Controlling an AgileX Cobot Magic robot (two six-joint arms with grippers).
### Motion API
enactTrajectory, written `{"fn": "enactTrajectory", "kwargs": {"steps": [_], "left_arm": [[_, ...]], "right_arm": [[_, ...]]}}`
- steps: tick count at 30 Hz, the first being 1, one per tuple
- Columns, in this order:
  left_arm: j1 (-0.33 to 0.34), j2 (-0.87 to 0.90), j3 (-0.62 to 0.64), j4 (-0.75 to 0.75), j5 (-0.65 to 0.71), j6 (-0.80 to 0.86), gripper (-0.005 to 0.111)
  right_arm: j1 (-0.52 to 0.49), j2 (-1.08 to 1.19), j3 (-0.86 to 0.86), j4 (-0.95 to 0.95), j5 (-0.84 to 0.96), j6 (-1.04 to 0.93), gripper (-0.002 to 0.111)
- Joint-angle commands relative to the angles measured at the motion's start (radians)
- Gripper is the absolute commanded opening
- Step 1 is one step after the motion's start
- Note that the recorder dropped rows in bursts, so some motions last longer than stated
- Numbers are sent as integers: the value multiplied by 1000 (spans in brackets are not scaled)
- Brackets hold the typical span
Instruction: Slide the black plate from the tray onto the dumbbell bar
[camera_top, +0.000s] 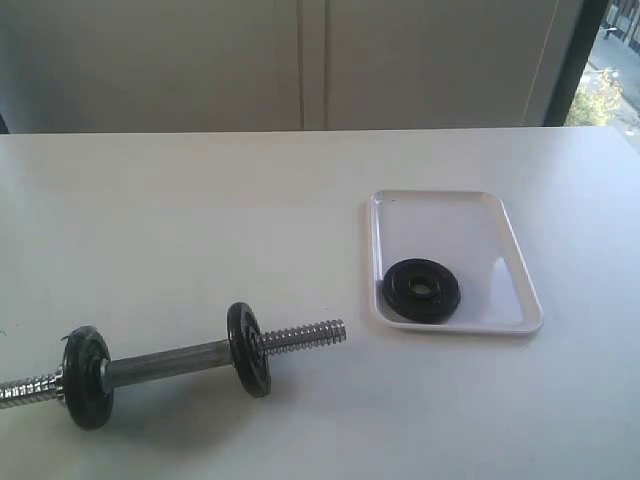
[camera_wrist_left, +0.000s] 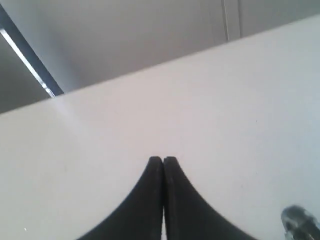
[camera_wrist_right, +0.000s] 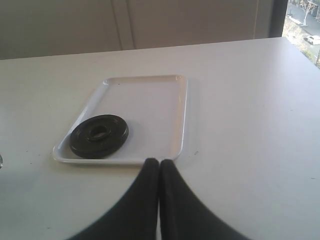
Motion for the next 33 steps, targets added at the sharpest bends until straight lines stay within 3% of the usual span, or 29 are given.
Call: {"fn": "enactTrajectory", "kwargs": {"steps": [1, 6, 13, 20, 24, 29, 33], "left_arm": [[-10, 161, -89, -2, 173, -64, 0], [-64, 337, -233, -2, 411, -68, 0], [-240, 533, -372, -4, 589, 27, 0], [-428, 691, -451, -28, 604, 109, 0], [-513, 743, -455, -54, 528, 172, 0], [-570, 765, -455, -61, 475, 243, 0], [-575, 773, -453, -61, 481, 365, 0]], "right_arm": [[0, -5, 5, 3, -15, 3, 0], [0, -5, 5, 3, -15, 3, 0], [0, -5, 5, 3, -15, 3, 0], [0, -5, 5, 3, -15, 3, 0], [0, -5, 5, 3, -15, 3, 0], [0, -5, 5, 3, -15, 3, 0], [0, -5, 5, 3, -15, 3, 0]]}}
